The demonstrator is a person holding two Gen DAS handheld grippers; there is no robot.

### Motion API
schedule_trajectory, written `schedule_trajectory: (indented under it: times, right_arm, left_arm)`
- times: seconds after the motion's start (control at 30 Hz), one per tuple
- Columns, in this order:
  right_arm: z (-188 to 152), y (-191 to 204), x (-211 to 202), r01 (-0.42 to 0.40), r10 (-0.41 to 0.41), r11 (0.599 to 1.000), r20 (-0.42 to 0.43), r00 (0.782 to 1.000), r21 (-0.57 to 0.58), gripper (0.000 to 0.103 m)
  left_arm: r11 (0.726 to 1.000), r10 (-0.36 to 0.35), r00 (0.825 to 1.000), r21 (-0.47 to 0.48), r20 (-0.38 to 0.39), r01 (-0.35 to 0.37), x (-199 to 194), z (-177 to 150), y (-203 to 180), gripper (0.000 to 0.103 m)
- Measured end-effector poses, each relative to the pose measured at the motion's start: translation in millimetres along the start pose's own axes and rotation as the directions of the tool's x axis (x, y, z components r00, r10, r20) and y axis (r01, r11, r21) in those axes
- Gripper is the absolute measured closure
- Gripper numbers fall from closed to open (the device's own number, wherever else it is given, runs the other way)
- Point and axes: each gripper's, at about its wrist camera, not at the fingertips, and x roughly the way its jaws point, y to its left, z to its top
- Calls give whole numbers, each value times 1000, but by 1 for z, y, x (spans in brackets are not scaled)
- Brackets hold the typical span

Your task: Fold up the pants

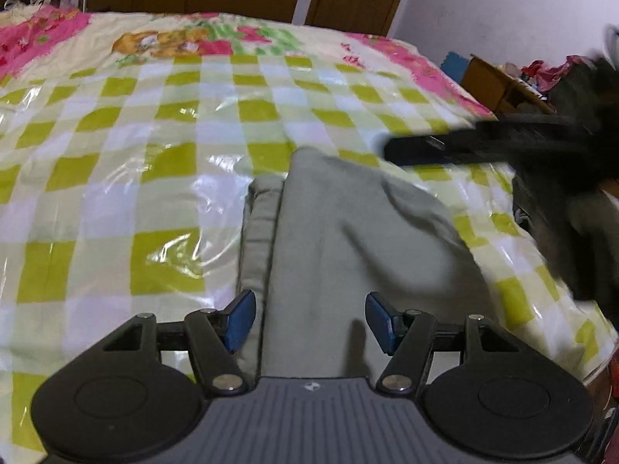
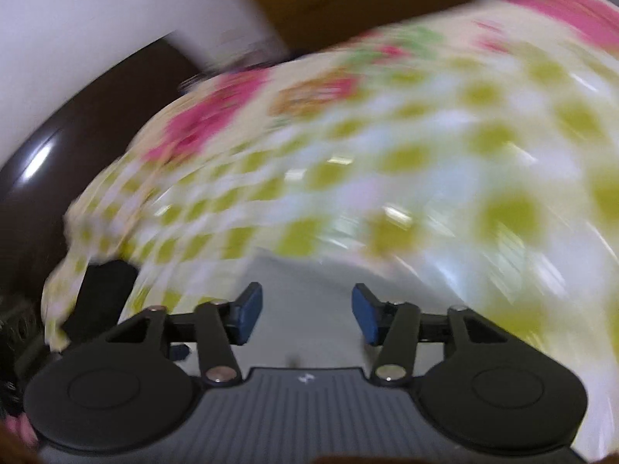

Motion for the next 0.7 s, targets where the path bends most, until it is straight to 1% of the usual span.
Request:
schedule_trajectory:
  times: [0.07, 0.13, 0.2, 0.23, 0.27, 0.3, 0.33, 0.37, 0.4, 0.43, 0.5, 0.57, 0.63, 0.7]
  right_arm:
    - [20, 6, 32, -88, 81, 989, -61, 995, -117, 41]
    - [35, 6, 58, -170, 144, 966, -139, 980, -194, 37]
    - [43, 6, 79, -235, 168, 934, -249, 954, -267, 36]
    - [45, 4, 87, -277, 189, 917, -299, 935, -286, 36]
    - [46, 0, 93, -304, 205, 911, -333, 920, -280, 36]
    - [47, -4, 100, -328, 223, 908, -363, 905, -260, 43]
    - [47, -6, 108, -338, 230, 910, -385, 894, -241, 55]
    - [45, -4, 114, -323, 214, 916, -390, 895, -239, 84]
    - [44, -4, 114, -314, 205, 919, -392, 897, -238, 91]
    - [43, -2, 110, -314, 209, 919, -379, 901, -239, 91]
    - [45, 8, 93, -303, 205, 917, -345, 916, -259, 94]
    - [53, 23, 75, -311, 224, 908, -301, 927, -281, 95]
    - [62, 37, 61, -335, 263, 896, -258, 930, -291, 96]
    - [68, 51, 59, -353, 290, 885, -234, 928, -303, 96]
  left_arm:
    - [1000, -5, 1000, -20, -1, 5, -1, 0, 2, 31]
    - [1000, 0, 1000, -27, -2, 0, -2, -1, 2, 31]
    - [999, 5, 1000, -39, -8, -6, 0, -2, 1, 31]
    - [999, 18, 1000, -40, -11, -18, 2, -3, 1, 33]
    - [999, 33, 999, -36, -18, -34, 3, -3, -1, 40]
    - [998, 49, 999, -27, -23, -50, 3, -4, -2, 44]
    - [998, 58, 998, -21, -21, -58, 2, -4, -3, 52]
    - [997, 68, 998, -22, -15, -69, -2, -4, -3, 62]
    - [997, 72, 997, -30, -8, -72, -7, -3, -3, 66]
    - [997, 66, 998, -40, -2, -66, -11, -3, -2, 71]
    - [997, 50, 999, -64, 16, -49, -22, -4, -2, 72]
    - [997, 44, 998, -62, 38, -42, -29, -5, -4, 74]
    - [997, 45, 997, -63, 61, -41, -33, -6, -3, 74]
    - [996, 67, 996, -61, 53, -64, -29, -8, 2, 74]
